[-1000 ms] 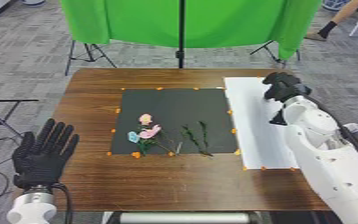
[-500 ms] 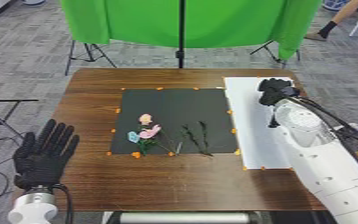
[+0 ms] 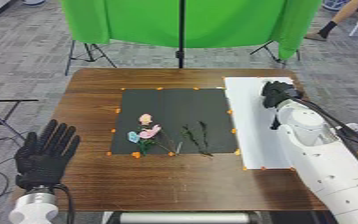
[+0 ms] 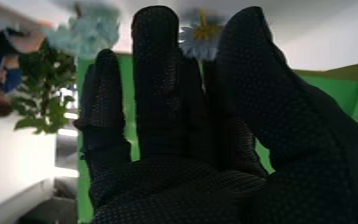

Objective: Arrange flowers

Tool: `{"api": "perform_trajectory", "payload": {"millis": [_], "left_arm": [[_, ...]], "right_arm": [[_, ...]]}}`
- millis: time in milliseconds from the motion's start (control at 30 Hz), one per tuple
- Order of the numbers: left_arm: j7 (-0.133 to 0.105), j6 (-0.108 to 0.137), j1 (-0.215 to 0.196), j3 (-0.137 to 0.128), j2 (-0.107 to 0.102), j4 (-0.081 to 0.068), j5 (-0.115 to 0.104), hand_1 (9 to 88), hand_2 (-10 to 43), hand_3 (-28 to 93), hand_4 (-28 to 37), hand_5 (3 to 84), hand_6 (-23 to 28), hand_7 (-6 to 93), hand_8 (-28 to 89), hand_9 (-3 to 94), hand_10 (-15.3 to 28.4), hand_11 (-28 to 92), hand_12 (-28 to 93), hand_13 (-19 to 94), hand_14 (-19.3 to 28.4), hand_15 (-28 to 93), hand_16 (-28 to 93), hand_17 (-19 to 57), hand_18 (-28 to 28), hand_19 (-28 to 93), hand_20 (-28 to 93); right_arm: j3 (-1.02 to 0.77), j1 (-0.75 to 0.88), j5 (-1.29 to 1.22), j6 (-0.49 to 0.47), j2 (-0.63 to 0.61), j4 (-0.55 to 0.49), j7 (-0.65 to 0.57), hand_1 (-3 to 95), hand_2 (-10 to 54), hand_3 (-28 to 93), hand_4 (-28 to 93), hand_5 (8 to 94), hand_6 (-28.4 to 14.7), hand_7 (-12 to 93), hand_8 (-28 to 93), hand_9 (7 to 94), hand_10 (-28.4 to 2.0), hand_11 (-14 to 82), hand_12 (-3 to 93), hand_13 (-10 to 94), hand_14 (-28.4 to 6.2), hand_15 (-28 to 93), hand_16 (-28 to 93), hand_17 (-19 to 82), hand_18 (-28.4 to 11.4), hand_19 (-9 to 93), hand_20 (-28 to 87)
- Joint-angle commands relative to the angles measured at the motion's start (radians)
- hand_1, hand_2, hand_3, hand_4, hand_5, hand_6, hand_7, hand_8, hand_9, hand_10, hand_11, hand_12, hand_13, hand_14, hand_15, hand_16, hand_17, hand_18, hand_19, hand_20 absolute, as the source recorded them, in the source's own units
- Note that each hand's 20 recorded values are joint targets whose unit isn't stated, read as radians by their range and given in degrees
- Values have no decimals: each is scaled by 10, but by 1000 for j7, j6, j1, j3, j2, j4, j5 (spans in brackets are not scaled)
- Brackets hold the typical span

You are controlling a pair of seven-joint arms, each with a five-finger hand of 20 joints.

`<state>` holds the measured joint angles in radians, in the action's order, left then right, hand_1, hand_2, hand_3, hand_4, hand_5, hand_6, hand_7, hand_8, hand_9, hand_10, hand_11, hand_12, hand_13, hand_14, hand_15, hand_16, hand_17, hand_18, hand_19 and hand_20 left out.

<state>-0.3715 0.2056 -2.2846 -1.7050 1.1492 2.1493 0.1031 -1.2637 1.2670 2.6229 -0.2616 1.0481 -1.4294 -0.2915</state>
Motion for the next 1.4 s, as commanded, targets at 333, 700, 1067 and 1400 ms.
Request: {"api": "perform_trajectory", "payload": {"millis": [333, 700, 1067, 1400], "left_arm": [[20, -17, 21, 18, -2, -18, -15, 281, 117, 777, -283, 460, 94, 88, -95, 413, 155, 183, 83, 309, 163, 318, -70, -74, 142, 362, 119], [-12, -40, 8, 15, -7, -17, -30, 268, 107, 779, -283, 455, 93, 86, -95, 411, 154, 182, 84, 308, 163, 316, -70, -74, 141, 362, 118], [8, -43, 23, 35, -8, -23, -26, 248, 99, 783, -283, 452, 91, 84, -93, 408, 153, 178, 86, 307, 163, 310, -66, -75, 142, 359, 119], [16, -34, 26, 34, -14, -21, -20, 253, 102, 779, -283, 452, 91, 83, -92, 409, 153, 176, 87, 307, 163, 308, -64, -75, 142, 357, 120]], "right_arm": [[25, 40, -3, 85, 5, 1, 7, 669, -95, 566, -283, 794, 13, 257, 5, 857, -96, 59, 333, 706, -58, 438, 402, 308, -197, 799, 353], [68, 132, -313, -1, -26, -384, 14, 623, -95, 655, -283, 802, 6, 300, 15, 886, -97, 75, 376, 715, -65, 472, 395, 322, -209, 811, 360], [236, 128, -197, 30, 192, -374, 134, 614, -95, 672, -283, 799, -1, 299, 16, 879, -99, 76, 373, 707, -65, 482, 390, 318, -209, 814, 359], [283, 138, -100, 20, 237, -339, 123, 612, -95, 679, -283, 797, -1, 297, 10, 877, -100, 75, 369, 705, -65, 487, 390, 320, -211, 817, 359]]}}
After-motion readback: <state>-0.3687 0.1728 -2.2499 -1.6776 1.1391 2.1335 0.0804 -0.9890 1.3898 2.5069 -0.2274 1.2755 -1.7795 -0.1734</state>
